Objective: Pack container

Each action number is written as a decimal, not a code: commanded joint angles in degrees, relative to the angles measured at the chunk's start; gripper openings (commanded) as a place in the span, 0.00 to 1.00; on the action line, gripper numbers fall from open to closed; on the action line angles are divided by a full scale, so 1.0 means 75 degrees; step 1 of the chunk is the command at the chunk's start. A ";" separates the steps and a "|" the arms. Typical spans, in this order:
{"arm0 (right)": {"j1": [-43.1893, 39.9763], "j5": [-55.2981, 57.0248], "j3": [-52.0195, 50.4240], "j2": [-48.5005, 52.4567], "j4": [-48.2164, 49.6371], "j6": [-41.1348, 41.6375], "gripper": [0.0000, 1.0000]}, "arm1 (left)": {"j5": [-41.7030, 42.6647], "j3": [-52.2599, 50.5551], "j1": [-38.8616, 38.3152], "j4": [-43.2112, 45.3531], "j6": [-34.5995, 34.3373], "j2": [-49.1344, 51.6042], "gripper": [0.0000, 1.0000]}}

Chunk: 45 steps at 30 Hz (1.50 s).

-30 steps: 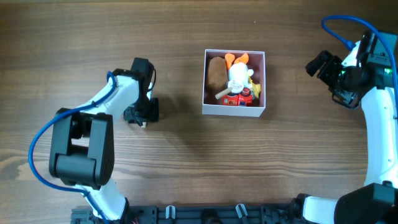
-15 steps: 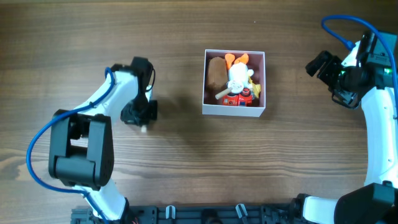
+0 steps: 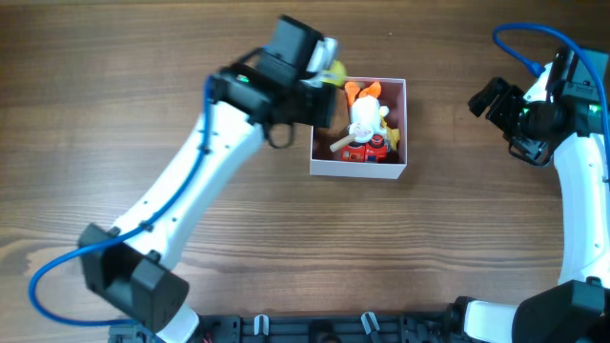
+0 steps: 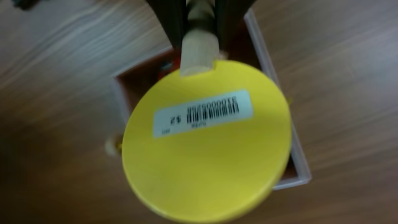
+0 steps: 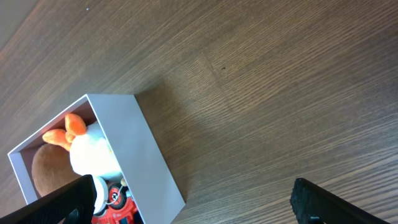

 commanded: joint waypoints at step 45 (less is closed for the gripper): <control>0.0003 -0.0044 -0.0015 0.0058 0.0026 0.0093 1.00 | -0.1373 0.0962 0.2795 -0.2675 -0.1626 -0.0705 1.00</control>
